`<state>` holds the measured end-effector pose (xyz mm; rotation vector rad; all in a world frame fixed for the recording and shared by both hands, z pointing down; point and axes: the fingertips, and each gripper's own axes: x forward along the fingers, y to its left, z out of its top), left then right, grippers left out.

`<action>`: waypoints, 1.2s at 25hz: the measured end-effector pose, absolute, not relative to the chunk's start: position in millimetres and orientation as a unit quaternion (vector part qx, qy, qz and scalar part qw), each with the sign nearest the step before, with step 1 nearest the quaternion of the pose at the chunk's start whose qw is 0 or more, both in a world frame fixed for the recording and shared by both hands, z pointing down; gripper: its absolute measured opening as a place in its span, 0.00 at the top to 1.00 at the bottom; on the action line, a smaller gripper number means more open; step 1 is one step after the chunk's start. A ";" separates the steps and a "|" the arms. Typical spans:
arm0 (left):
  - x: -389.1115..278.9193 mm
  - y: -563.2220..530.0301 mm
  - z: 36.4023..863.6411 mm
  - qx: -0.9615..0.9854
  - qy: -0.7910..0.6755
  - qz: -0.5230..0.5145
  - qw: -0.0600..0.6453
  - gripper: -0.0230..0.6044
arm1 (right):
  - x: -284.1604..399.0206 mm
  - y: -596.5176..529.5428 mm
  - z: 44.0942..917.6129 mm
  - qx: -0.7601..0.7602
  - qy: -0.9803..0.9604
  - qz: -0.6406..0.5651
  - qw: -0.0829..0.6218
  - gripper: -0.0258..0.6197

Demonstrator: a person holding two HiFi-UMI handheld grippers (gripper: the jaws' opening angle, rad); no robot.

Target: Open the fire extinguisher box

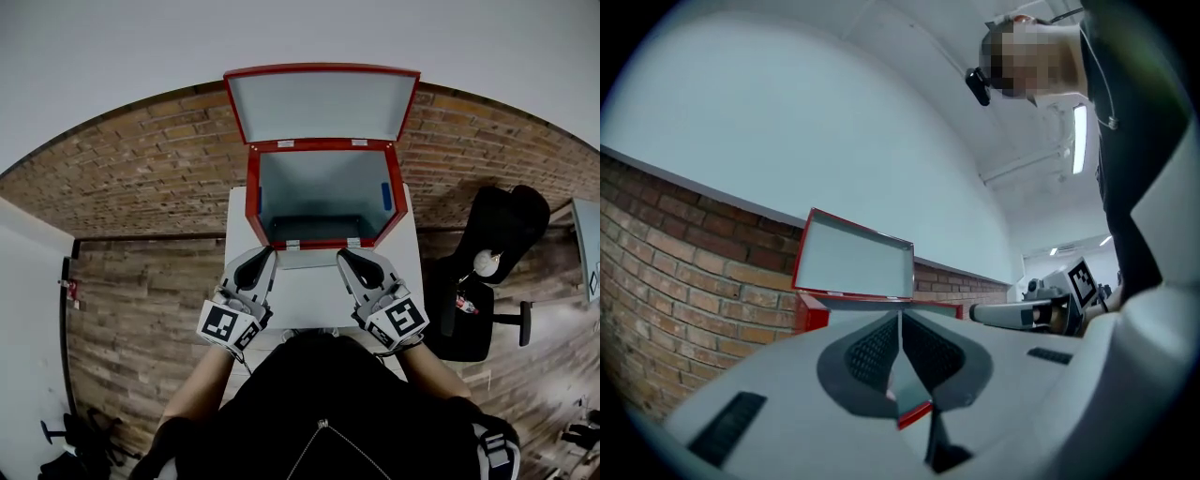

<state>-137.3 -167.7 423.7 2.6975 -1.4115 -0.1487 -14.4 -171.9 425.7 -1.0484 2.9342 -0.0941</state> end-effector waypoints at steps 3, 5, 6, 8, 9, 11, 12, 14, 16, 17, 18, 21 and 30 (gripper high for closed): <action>-121.8 -159.9 437.2 0.892 -0.449 -0.035 0.048 0.89 | -21.2 -161.1 437.0 -0.328 0.944 -0.022 0.003 0.92; -115.0 -157.2 441.6 0.894 -0.443 -0.034 0.053 0.90 | -23.6 -156.5 442.5 -0.325 0.946 -0.008 -0.004 0.92; -112.7 -156.1 442.9 0.895 -0.441 -0.035 0.054 0.90 | -23.8 -155.4 445.8 -0.326 0.945 -0.002 -0.010 0.92; -109.9 -154.6 444.6 0.896 -0.438 -0.036 0.054 0.90 | -21.8 -156.3 451.0 -0.331 0.943 -0.001 -0.016 0.93; -109.0 -154.3 445.0 0.897 -0.437 -0.037 0.054 0.90 | -19.7 -157.8 452.0 -0.334 0.942 -0.006 -0.014 0.93; -107.3 -153.6 445.7 0.898 -0.434 -0.038 0.053 0.90 | -14.0 -160.5 452.9 -0.340 0.940 -0.022 -0.005 0.93; -106.5 -153.0 446.0 0.899 -0.432 -0.038 0.052 0.90 | -11.0 -161.4 453.1 -0.343 0.939 -0.032 -0.003 0.93; -105.1 -151.5 446.5 0.900 -0.431 -0.037 0.052 0.90 | -5.7 -162.6 453.2 -0.352 0.935 -0.047 -0.014 0.93; -104.3 -150.7 446.5 0.901 -0.430 -0.035 0.054 0.90 | -3.1 -163.9 451.3 -0.357 0.933 -0.048 -0.025 0.93; -104.0 -150.8 446.3 0.901 -0.429 -0.034 0.053 0.90 | -2.5 -164.9 449.6 -0.358 0.932 -0.046 -0.026 0.93; -103.9 -151.0 446.0 0.901 -0.428 -0.033 0.053 0.90 | -2.2 -165.7 448.4 -0.360 0.932 -0.045 -0.027 0.93; -104.3 -152.5 444.5 0.901 -0.429 -0.036 0.050 0.90 | -2.7 -166.6 447.2 -0.361 0.931 -0.042 -0.031 0.93; -106.0 -153.9 444.0 0.900 -0.432 -0.035 0.055 0.90 | 3.5 -173.5 448.1 -0.371 0.927 -0.054 -0.021 0.93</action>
